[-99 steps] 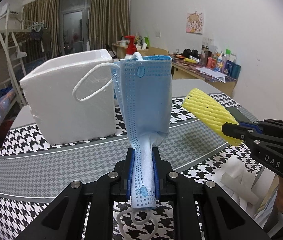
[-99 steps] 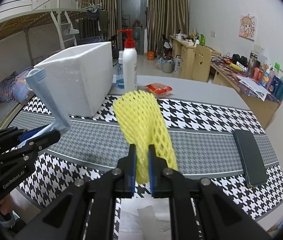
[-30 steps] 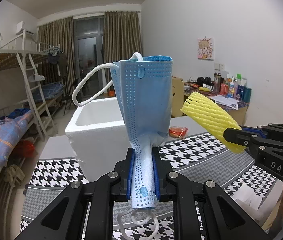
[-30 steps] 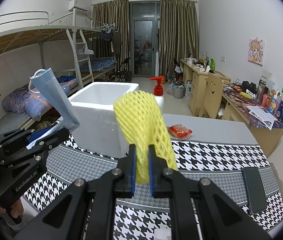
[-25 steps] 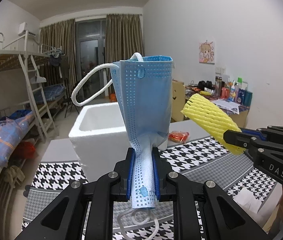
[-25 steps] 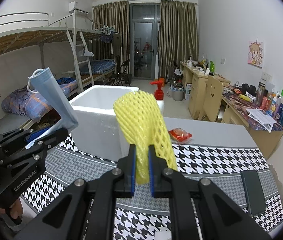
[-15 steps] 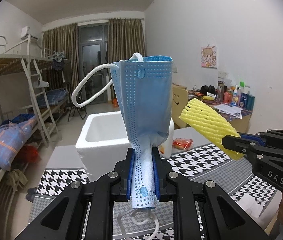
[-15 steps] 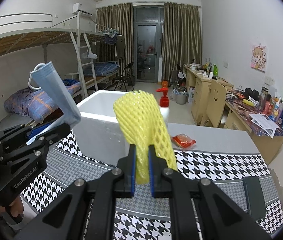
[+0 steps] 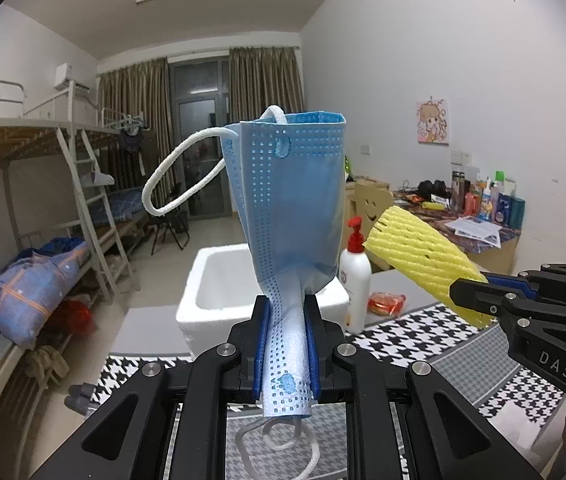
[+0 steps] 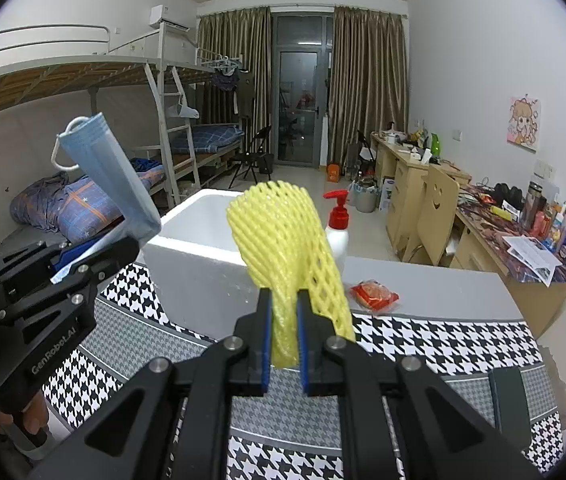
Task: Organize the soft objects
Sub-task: 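Carry the mask and mesh sleeve with both tools toward the white foam box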
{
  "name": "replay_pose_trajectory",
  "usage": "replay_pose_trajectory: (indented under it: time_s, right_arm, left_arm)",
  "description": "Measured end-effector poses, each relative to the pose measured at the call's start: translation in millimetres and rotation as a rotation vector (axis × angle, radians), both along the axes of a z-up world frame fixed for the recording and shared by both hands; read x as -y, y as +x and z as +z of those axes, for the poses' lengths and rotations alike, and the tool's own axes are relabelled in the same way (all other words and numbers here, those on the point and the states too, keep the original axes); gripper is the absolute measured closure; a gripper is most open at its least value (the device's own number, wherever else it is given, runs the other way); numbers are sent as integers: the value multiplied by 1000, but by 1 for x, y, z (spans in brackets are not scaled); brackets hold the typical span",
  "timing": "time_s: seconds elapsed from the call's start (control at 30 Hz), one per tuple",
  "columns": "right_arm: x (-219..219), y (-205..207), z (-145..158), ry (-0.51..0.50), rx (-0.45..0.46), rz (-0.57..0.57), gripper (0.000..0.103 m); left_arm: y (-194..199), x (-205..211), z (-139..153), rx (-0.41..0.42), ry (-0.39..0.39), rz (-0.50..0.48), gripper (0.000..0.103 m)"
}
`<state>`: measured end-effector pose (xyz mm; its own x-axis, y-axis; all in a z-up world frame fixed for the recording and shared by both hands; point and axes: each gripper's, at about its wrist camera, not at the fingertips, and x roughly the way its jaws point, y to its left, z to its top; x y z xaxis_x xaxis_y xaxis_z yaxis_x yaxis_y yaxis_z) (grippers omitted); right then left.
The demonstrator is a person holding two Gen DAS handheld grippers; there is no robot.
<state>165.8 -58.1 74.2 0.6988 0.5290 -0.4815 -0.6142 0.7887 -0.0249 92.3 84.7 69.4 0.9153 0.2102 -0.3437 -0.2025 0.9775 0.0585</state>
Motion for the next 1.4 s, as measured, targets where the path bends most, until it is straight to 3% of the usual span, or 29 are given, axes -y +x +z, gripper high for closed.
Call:
replay_pose_trajectory:
  time_s: [0.5, 1.4]
  right_arm:
    - [-18, 8, 15, 10, 19, 15, 89]
    - [-51, 31, 20, 11, -36, 19, 89]
  left_arm:
    - [12, -12, 10, 18, 7, 18, 85]
    - [58, -40, 10, -35, -20, 30, 85]
